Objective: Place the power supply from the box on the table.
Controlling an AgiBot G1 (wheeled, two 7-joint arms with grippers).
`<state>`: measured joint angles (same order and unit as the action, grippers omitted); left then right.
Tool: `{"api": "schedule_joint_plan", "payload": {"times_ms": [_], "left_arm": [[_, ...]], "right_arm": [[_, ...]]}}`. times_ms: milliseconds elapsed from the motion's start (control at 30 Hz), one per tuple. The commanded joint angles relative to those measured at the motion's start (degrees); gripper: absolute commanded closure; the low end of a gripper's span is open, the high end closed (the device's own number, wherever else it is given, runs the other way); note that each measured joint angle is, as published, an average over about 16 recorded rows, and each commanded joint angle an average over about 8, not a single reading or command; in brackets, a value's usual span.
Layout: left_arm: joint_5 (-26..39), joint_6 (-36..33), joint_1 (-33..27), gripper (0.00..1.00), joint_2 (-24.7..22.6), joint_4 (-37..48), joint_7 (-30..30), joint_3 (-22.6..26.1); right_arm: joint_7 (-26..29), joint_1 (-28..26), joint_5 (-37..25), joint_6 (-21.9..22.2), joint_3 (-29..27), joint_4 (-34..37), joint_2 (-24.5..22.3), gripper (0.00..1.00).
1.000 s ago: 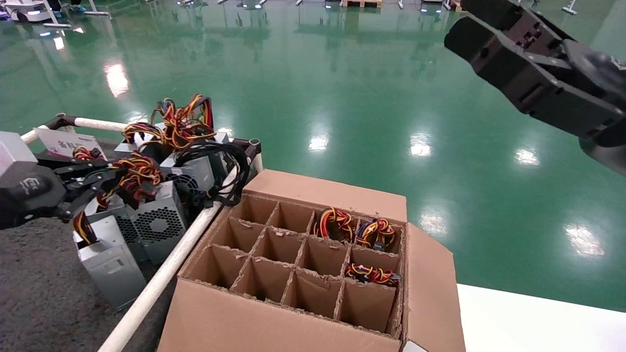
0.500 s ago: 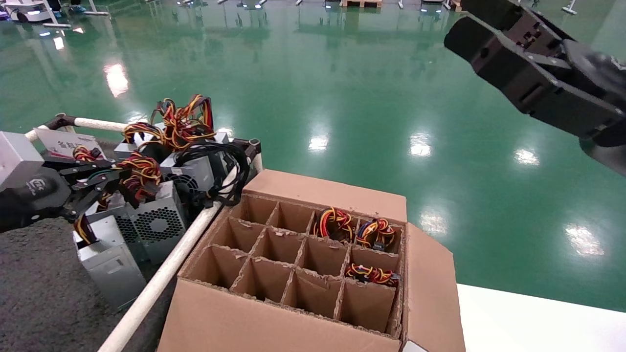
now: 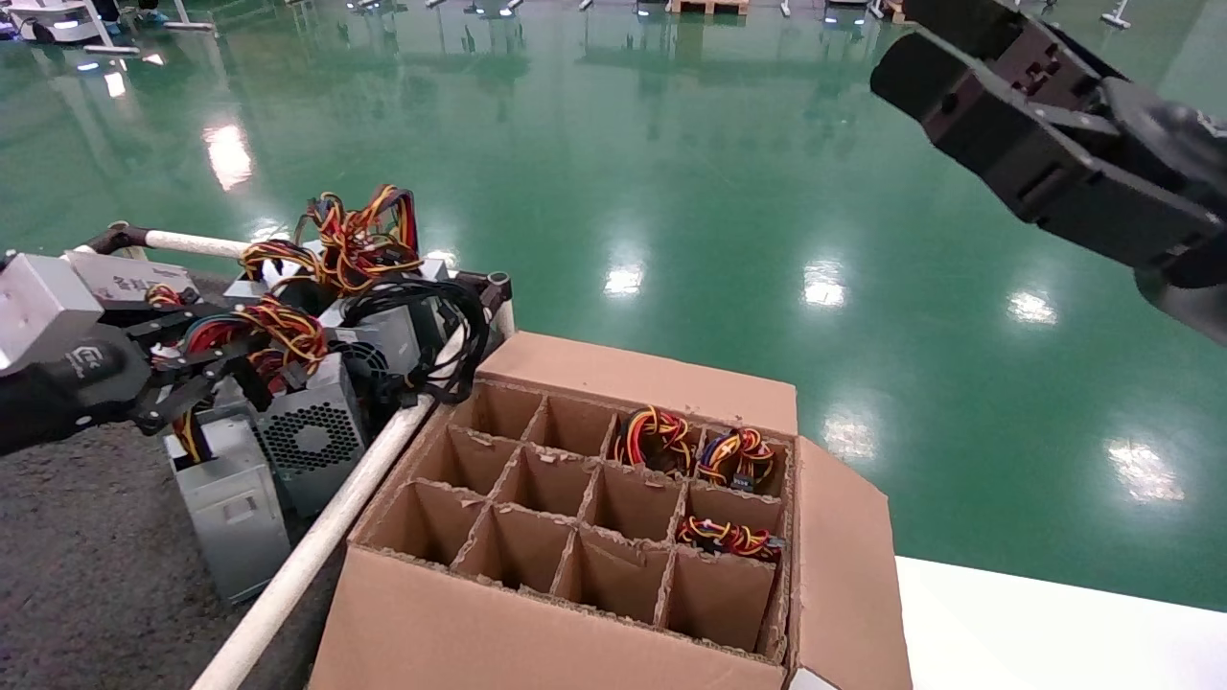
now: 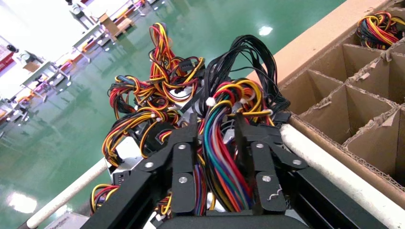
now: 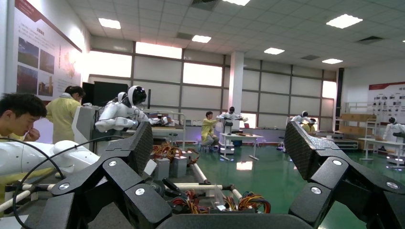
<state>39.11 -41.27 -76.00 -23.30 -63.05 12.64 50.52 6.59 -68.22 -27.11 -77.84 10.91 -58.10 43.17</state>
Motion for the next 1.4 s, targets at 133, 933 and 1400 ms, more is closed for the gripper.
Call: {"api": "schedule_joint_plan", "payload": {"times_ms": [133,933,1400], "left_arm": [[0.41,0.58,-0.20,0.00,-0.31,-0.33,-0.52,0.24],[2.64,2.23,-2.31,0.00,-2.56,-1.86,-3.21,1.49],[3.10,1.88,-5.06,0.00,-4.90,-2.75,-3.43,1.13]], "right_arm": [[0.00,0.00,0.00,0.00,0.00,0.00,0.00,0.00],[0.00,0.00,0.00,0.00,0.00,0.00,0.00,0.00],[0.00,0.00,0.00,0.00,0.00,0.00,0.00,0.00]]}}
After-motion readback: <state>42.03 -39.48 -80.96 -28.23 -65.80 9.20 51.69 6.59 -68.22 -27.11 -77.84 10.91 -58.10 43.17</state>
